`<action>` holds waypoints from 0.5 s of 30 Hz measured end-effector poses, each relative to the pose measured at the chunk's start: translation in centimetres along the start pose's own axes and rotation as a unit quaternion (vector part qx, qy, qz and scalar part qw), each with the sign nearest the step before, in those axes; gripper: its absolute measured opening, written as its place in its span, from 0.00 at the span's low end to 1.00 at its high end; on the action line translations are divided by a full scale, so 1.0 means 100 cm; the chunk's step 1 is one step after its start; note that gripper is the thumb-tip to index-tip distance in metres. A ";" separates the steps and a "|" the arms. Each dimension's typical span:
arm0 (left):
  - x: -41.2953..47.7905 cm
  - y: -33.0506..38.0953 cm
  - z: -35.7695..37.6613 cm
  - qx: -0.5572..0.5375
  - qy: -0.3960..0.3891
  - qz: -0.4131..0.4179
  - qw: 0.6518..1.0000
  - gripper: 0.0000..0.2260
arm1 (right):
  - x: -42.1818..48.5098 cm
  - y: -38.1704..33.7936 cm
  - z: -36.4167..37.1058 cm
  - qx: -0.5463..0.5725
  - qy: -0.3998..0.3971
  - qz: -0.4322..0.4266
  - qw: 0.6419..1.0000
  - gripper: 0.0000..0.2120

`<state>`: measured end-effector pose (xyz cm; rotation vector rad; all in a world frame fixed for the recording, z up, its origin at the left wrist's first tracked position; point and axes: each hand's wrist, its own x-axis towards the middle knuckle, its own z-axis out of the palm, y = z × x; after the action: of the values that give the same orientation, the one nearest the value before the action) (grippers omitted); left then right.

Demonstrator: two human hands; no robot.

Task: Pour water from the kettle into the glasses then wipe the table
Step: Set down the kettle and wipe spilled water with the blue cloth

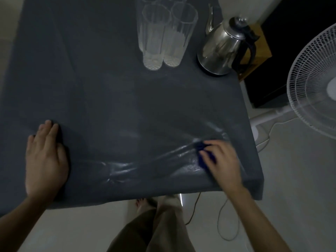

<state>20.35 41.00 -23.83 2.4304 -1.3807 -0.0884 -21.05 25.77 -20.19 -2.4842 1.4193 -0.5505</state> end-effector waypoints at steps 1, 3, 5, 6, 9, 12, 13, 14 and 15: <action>0.000 -0.001 0.000 -0.002 0.000 -0.001 1.000 0.24 | 0.001 0.015 -0.008 -0.004 0.007 0.035 0.999 0.12; -0.001 0.001 0.000 -0.009 0.002 0.001 1.000 0.24 | 0.004 0.028 -0.013 -0.008 0.025 0.075 0.997 0.14; -0.002 0.003 -0.001 -0.017 0.007 -0.001 1.000 0.24 | 0.007 0.014 -0.003 0.000 0.053 0.085 0.995 0.13; -0.002 0.003 -0.001 -0.018 0.009 -0.001 1.000 0.23 | 0.008 -0.002 0.007 0.008 0.060 0.081 0.995 0.12; -0.001 0.001 0.000 -0.003 0.003 0.008 1.000 0.24 | 0.011 -0.075 0.042 0.029 0.043 0.021 0.998 0.08; 0.001 -0.001 0.001 0.005 0.000 -0.001 1.000 0.24 | 0.018 -0.159 0.080 0.016 0.005 -0.067 0.998 0.09; 0.001 -0.001 0.002 0.004 0.001 0.001 1.000 0.24 | 0.017 -0.183 0.091 0.027 -0.013 -0.094 0.995 0.09; 0.001 -0.003 0.004 0.003 0.004 0.006 1.000 0.24 | 0.015 -0.201 0.098 0.048 -0.030 -0.119 0.991 0.08; 0.001 -0.005 0.006 0.000 0.009 0.011 1.000 0.24 | 0.012 -0.213 0.103 0.072 -0.045 -0.139 0.987 0.08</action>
<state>20.69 41.04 -24.59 2.4098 -1.3985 -0.0617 0.48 35.60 -21.30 -2.5678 0.9700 -0.5615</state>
